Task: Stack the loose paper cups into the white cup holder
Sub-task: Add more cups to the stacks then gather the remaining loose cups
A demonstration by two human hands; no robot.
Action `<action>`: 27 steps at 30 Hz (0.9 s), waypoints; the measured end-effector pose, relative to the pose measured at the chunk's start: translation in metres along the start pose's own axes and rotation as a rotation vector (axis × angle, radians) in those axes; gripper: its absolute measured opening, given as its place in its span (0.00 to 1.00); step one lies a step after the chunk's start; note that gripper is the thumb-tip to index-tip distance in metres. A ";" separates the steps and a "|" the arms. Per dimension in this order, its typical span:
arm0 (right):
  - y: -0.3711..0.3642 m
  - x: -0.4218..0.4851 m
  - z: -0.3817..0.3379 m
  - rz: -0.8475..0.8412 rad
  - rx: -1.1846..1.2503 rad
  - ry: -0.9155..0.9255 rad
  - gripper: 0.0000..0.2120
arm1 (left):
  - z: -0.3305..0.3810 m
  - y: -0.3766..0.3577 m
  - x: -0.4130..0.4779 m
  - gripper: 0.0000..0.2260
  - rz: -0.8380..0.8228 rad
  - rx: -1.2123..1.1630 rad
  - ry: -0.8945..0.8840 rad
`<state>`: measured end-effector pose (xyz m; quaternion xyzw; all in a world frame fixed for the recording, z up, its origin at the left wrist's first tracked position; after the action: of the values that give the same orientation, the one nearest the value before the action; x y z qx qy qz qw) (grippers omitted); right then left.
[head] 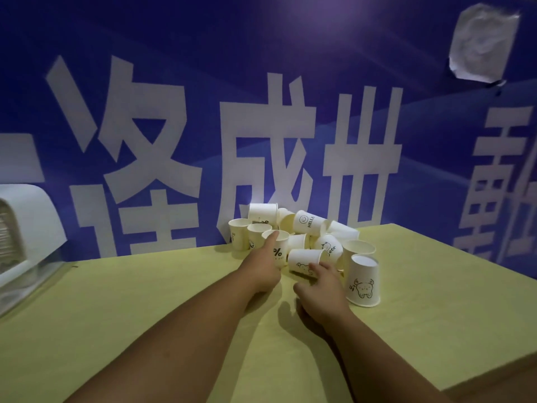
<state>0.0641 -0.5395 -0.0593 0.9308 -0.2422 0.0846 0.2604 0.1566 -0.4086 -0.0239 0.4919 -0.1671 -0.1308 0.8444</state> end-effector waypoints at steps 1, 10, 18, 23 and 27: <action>-0.001 0.000 -0.001 0.001 0.006 0.002 0.31 | 0.002 0.000 0.005 0.41 0.001 0.034 -0.003; -0.003 -0.020 -0.017 0.007 -0.003 0.083 0.28 | -0.005 0.015 -0.019 0.04 0.100 0.169 0.029; -0.017 -0.038 -0.063 0.101 -0.011 0.154 0.06 | -0.060 0.091 -0.097 0.07 0.302 0.223 0.096; -0.063 -0.052 -0.112 0.007 0.121 0.181 0.12 | -0.109 0.143 -0.139 0.07 0.405 0.221 0.165; -0.109 -0.059 -0.144 -0.067 0.162 0.219 0.06 | -0.153 0.179 -0.171 0.08 0.503 0.221 0.198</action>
<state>0.0621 -0.3584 -0.0015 0.9415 -0.1735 0.1962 0.2121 0.0738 -0.1363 0.0364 0.5344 -0.2139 0.1502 0.8038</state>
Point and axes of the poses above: each hand's wrist, its own x-axis towards the middle knuckle, its own y-axis out of the back of the hand, z = x × y, the point moved 2 cm from there along x, towards the middle knuckle, and after that the axes turned 6 degrees about x, right-handed, at the moved point
